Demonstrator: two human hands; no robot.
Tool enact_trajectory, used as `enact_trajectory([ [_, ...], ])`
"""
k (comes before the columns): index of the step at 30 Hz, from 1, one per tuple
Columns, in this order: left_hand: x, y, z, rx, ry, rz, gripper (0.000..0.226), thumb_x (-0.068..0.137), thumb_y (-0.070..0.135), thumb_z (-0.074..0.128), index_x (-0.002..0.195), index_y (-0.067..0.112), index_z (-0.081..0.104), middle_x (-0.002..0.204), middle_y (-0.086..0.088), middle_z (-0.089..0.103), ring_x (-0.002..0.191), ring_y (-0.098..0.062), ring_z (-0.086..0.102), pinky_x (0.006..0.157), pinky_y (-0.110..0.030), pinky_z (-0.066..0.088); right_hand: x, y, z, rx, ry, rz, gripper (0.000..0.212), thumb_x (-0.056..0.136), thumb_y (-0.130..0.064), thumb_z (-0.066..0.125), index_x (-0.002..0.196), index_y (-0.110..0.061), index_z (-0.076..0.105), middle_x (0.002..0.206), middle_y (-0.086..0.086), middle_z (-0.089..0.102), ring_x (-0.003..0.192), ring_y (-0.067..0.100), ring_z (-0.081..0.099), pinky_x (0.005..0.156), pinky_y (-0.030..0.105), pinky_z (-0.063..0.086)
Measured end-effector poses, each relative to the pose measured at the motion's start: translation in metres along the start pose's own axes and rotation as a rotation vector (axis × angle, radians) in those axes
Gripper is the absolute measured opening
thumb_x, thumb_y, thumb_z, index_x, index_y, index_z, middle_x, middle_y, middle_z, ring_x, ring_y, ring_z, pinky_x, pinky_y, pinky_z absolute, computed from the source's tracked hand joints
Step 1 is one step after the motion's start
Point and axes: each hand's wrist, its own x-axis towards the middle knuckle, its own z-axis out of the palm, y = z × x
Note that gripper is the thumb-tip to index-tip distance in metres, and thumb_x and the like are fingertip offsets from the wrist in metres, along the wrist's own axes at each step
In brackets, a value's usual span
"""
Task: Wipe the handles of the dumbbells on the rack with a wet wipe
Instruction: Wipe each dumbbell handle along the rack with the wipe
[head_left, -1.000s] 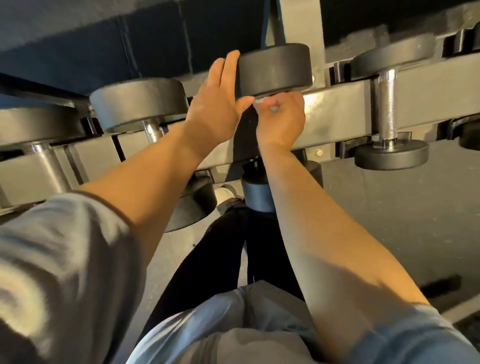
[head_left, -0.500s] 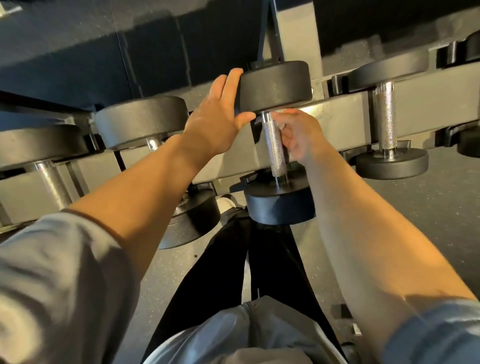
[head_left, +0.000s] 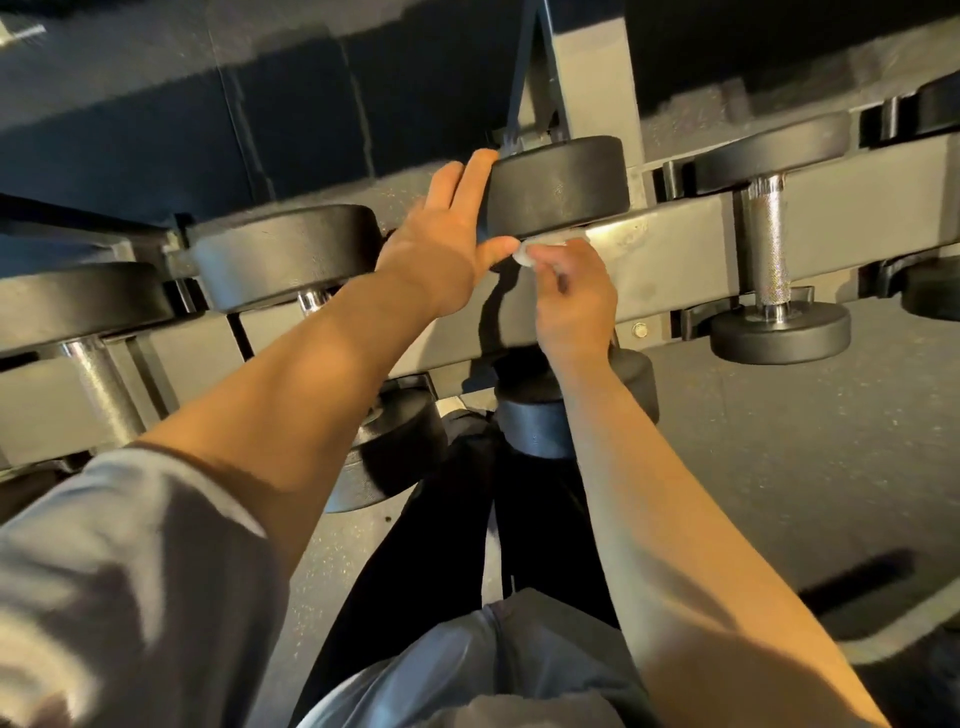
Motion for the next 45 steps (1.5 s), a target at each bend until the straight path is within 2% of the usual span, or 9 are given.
enact_trajectory([
  [4, 0.001, -0.002, -0.001, 0.013, -0.013, 0.008, 0.075, 0.094, 0.040, 0.057, 0.152, 0.025, 0.012, 0.151, -0.005, 0.025, 0.130, -0.029, 0.041, 0.102, -0.049, 0.044, 0.006, -0.018, 0.010, -0.013, 0.197, 0.242, 0.005, 0.087, -0.014, 0.066, 0.090, -0.011, 0.063, 0.089, -0.004, 0.063, 0.081, 0.006, 0.052, 0.070, -0.001, 0.032],
  [7, -0.002, -0.002, -0.001, 0.034, 0.009, 0.037, 0.075, 0.093, 0.043, 0.056, 0.152, 0.024, 0.012, 0.151, -0.004, 0.025, 0.127, -0.028, 0.043, 0.100, -0.047, 0.046, 0.015, -0.024, 0.005, 0.015, 0.249, 0.385, 0.030, 0.079, -0.016, 0.074, 0.091, -0.017, 0.046, 0.076, -0.012, 0.050, 0.071, 0.008, 0.048, 0.062, 0.008, 0.034],
  [13, -0.007, 0.005, -0.005, 0.133, -0.025, 0.036, 0.076, 0.095, 0.049, 0.048, 0.152, 0.021, 0.007, 0.150, -0.004, 0.026, 0.130, -0.027, 0.042, 0.100, -0.039, 0.043, 0.011, -0.021, 0.003, -0.305, -0.184, 0.355, 0.034, 0.100, -0.033, 0.042, 0.118, -0.005, 0.051, 0.103, 0.011, 0.059, 0.095, 0.025, 0.055, 0.074, 0.024, 0.030],
  [19, -0.006, 0.018, -0.023, 0.402, -0.084, 0.008, 0.078, 0.097, 0.052, 0.041, 0.152, 0.014, 0.003, 0.152, -0.005, 0.028, 0.131, -0.030, 0.040, 0.107, -0.040, 0.033, 0.016, -0.033, -0.003, -0.610, -0.242, 0.249, 0.032, 0.099, -0.031, 0.045, 0.121, -0.008, 0.049, 0.113, 0.011, 0.061, 0.106, 0.028, 0.059, 0.077, 0.030, 0.038],
  [25, -0.003, 0.030, -0.030, 0.545, -0.082, 0.014, 0.077, 0.097, 0.050, 0.042, 0.151, 0.009, 0.005, 0.147, -0.010, 0.036, 0.126, -0.029, 0.047, 0.101, -0.037, 0.039, 0.014, -0.034, -0.001, -0.533, -0.206, 0.204, 0.035, 0.100, -0.032, 0.041, 0.119, -0.005, 0.051, 0.112, 0.014, 0.061, 0.107, 0.030, 0.059, 0.084, 0.032, 0.042],
  [30, -0.002, 0.033, -0.030, 0.629, -0.109, -0.004, 0.078, 0.096, 0.052, 0.044, 0.150, 0.007, 0.009, 0.144, -0.013, 0.040, 0.125, -0.030, 0.048, 0.100, -0.037, 0.040, 0.035, -0.023, -0.009, -0.407, -0.498, 0.375, 0.037, 0.102, -0.031, 0.038, 0.122, -0.001, 0.044, 0.117, 0.017, 0.056, 0.112, 0.032, 0.054, 0.079, 0.028, 0.033],
  [33, 0.000, 0.034, -0.032, 0.657, -0.129, 0.003, 0.079, 0.096, 0.052, 0.045, 0.150, 0.007, 0.009, 0.146, -0.014, 0.038, 0.128, -0.030, 0.046, 0.104, -0.037, 0.038, 0.046, -0.017, -0.016, -0.342, -0.609, 0.412, 0.033, 0.101, -0.030, 0.037, 0.116, -0.002, 0.045, 0.102, 0.010, 0.053, 0.102, 0.028, 0.051, 0.080, 0.030, 0.035],
  [41, 0.001, 0.040, -0.032, 0.649, -0.106, -0.028, 0.073, 0.094, 0.050, 0.052, 0.145, 0.009, 0.020, 0.137, -0.013, 0.048, 0.119, -0.029, 0.054, 0.097, -0.035, 0.043, 0.034, -0.030, -0.012, -0.565, -0.429, 0.257, 0.032, 0.101, -0.033, 0.039, 0.113, -0.005, 0.049, 0.108, 0.013, 0.062, 0.102, 0.029, 0.059, 0.074, 0.028, 0.036],
  [45, 0.001, 0.039, -0.030, 0.594, -0.098, -0.052, 0.073, 0.095, 0.048, 0.051, 0.146, 0.010, 0.017, 0.138, -0.014, 0.046, 0.118, -0.029, 0.054, 0.094, -0.036, 0.045, 0.027, -0.027, 0.006, -0.528, -0.365, 0.332, 0.039, 0.099, -0.039, 0.037, 0.127, -0.011, 0.035, 0.111, 0.007, 0.059, 0.103, 0.026, 0.058, 0.089, 0.041, 0.046],
])
